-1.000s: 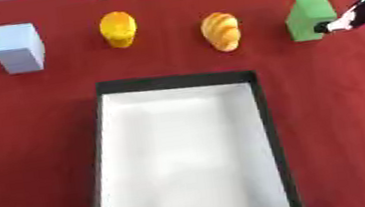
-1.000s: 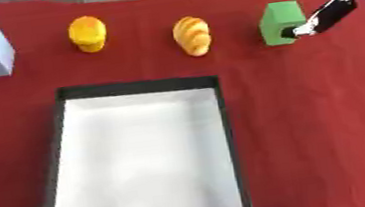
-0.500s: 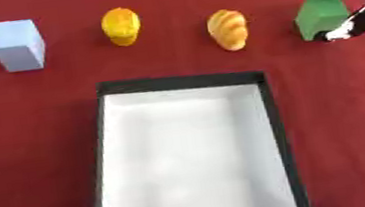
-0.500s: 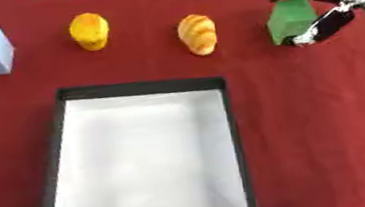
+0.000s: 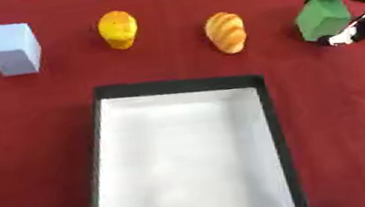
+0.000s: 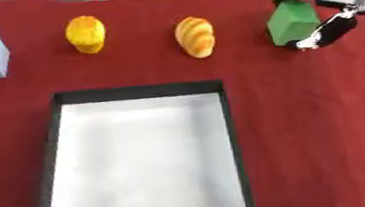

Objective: Pick up objects on the table and place them in the box.

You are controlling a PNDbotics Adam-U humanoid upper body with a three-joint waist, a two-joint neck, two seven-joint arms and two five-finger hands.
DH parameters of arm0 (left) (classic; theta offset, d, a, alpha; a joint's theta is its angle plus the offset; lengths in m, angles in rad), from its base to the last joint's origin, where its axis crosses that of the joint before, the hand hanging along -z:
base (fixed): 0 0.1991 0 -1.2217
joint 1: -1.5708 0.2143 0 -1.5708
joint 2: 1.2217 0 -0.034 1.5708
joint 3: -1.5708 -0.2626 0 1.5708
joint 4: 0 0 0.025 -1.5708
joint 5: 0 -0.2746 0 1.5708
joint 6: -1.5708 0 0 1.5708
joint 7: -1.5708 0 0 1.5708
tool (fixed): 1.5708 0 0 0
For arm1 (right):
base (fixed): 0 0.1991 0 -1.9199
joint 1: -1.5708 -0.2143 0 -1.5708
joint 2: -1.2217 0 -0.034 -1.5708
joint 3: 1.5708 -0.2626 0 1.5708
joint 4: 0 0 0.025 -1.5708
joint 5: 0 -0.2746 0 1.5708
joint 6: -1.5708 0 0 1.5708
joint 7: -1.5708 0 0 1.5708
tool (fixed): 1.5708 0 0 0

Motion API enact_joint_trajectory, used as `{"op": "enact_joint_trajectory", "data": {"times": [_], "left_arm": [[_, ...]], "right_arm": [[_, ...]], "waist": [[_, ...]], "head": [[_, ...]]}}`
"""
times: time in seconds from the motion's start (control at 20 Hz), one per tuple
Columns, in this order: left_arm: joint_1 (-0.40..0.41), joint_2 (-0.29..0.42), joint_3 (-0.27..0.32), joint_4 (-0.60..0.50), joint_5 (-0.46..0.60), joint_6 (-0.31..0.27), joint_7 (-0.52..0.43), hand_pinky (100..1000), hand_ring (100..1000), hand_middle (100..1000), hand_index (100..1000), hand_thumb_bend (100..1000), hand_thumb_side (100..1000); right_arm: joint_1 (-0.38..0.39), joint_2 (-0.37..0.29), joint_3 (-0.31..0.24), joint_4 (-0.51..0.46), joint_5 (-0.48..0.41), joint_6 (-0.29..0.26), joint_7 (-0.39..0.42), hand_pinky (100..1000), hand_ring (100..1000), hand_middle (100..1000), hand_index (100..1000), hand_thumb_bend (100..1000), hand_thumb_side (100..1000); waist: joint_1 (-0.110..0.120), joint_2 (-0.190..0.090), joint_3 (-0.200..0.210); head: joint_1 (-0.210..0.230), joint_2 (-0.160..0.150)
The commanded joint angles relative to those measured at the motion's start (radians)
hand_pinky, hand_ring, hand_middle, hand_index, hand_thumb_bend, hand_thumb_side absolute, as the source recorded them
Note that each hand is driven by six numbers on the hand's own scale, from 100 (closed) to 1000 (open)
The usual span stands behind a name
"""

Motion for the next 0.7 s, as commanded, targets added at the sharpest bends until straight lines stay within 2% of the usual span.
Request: {"op": "enact_joint_trajectory", "data": {"times": [0.05, 0.25, 0.5, 0.65, 0.7], "left_arm": [[-0.003, 0.027, 0.000, -0.019, -0.005, 0.000, -0.003, 815, 778, 734, 805, 100, 790], [-0.002, 0.028, -0.002, -0.018, -0.008, 0.001, -0.006, 815, 779, 734, 803, 100, 789], [-0.001, 0.026, -0.004, -0.017, -0.013, 0.005, -0.005, 816, 779, 733, 800, 100, 789], [-0.001, 0.025, -0.005, -0.017, -0.016, 0.006, -0.004, 816, 779, 731, 798, 100, 788], [-0.001, 0.025, -0.005, -0.017, -0.016, 0.007, -0.003, 816, 779, 730, 797, 100, 787]], "right_arm": [[-0.004, -0.058, -0.012, 0.003, 0.008, -0.208, 0.201, 937, 894, 826, 927, 447, 325], [0.000, -0.059, -0.012, 0.017, 0.005, -0.192, 0.208, 907, 810, 807, 925, 441, 345], [0.002, -0.054, -0.011, 0.022, -0.021, -0.170, 0.204, 887, 718, 759, 903, 400, 314], [0.002, -0.051, -0.011, 0.020, -0.035, -0.151, 0.169, 863, 644, 639, 837, 437, 295], [0.001, -0.052, -0.013, 0.018, -0.033, -0.138, 0.141, 853, 624, 580, 782, 448, 306]], "waist": [[-0.009, -0.008, -0.004], [-0.009, -0.009, -0.005], [-0.008, -0.008, -0.007], [-0.007, -0.007, -0.007], [-0.007, -0.007, -0.007]], "head": [[-0.004, -0.009], [-0.005, -0.010], [-0.007, -0.010], [-0.009, -0.012], [-0.009, -0.012]]}}
